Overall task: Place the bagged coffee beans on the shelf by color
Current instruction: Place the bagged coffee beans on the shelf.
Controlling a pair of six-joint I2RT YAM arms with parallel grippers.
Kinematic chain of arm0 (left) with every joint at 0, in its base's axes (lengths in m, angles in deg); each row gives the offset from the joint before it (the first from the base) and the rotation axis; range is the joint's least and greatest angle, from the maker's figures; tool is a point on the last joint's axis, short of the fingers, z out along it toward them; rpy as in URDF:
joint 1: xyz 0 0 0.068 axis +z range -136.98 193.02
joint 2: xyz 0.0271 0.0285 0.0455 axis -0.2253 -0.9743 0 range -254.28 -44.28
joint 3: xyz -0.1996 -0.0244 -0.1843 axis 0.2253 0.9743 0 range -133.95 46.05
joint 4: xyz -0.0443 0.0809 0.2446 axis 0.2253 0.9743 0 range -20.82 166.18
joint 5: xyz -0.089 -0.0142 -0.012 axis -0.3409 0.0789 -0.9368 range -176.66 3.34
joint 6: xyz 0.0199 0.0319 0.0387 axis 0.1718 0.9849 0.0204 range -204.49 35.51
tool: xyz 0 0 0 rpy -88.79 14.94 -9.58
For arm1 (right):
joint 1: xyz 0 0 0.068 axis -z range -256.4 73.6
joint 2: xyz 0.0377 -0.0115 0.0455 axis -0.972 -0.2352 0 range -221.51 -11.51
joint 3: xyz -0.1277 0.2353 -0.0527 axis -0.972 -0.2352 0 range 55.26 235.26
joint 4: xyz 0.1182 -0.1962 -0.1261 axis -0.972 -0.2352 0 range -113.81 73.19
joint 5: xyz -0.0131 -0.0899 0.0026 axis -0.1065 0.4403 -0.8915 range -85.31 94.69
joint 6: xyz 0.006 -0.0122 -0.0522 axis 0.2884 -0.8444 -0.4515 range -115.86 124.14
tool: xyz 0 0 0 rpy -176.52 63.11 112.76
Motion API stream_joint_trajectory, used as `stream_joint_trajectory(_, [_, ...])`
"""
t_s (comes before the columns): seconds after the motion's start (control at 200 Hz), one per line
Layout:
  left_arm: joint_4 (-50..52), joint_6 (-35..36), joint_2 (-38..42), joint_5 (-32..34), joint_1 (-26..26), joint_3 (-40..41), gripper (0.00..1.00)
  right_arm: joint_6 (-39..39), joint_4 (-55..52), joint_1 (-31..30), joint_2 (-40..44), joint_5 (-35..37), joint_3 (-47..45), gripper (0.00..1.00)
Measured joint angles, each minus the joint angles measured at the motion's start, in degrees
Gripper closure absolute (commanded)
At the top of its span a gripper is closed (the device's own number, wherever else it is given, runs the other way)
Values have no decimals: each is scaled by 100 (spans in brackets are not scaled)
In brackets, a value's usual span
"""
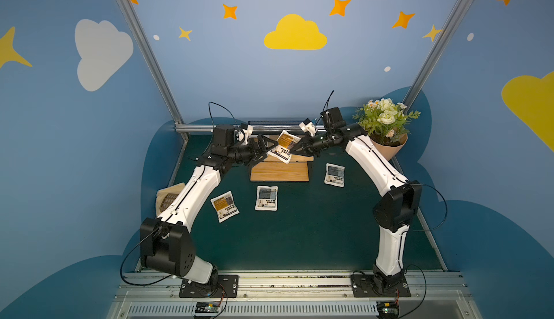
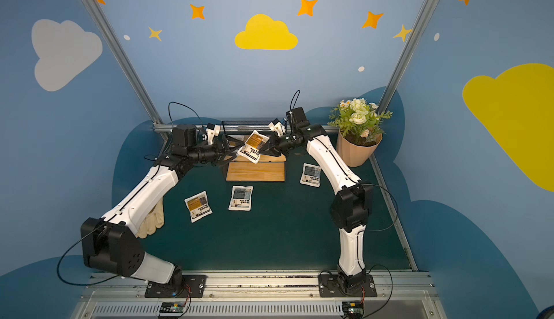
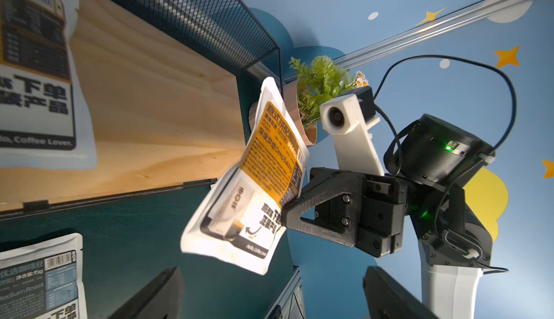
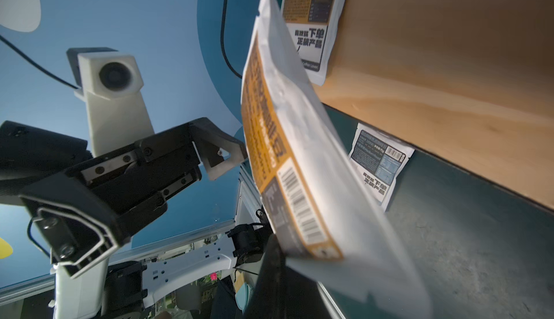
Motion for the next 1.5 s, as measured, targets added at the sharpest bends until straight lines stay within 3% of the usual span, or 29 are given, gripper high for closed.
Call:
stream_joint_trajectory(0.29, [560, 369, 138, 273, 474, -201, 0, -551, -907, 37, -999, 669, 1663, 100])
stream_joint_trajectory(0.641, [782, 531, 376, 382, 577, -70, 0, -640, -1202, 0, -1716, 999, 2173, 100])
stream_joint_trajectory(0.776, [787, 527, 382, 378, 577, 57, 0, -584, -1196, -26, -1775, 1102, 2225, 59])
stream_joint_trajectory(0.851, [785, 529, 385, 374, 577, 122, 0, -529, -1193, -61, -1784, 1255, 2229, 48])
stream_joint_trajectory(1.116, [789, 531, 455, 321, 577, 205, 0, -457, -1126, -179, -1790, 1860, 2162, 43])
stream_joint_trajectory(1.497, [785, 531, 549, 164, 581, 450, 0, 127, -205, -229, -1788, 2135, 1873, 40])
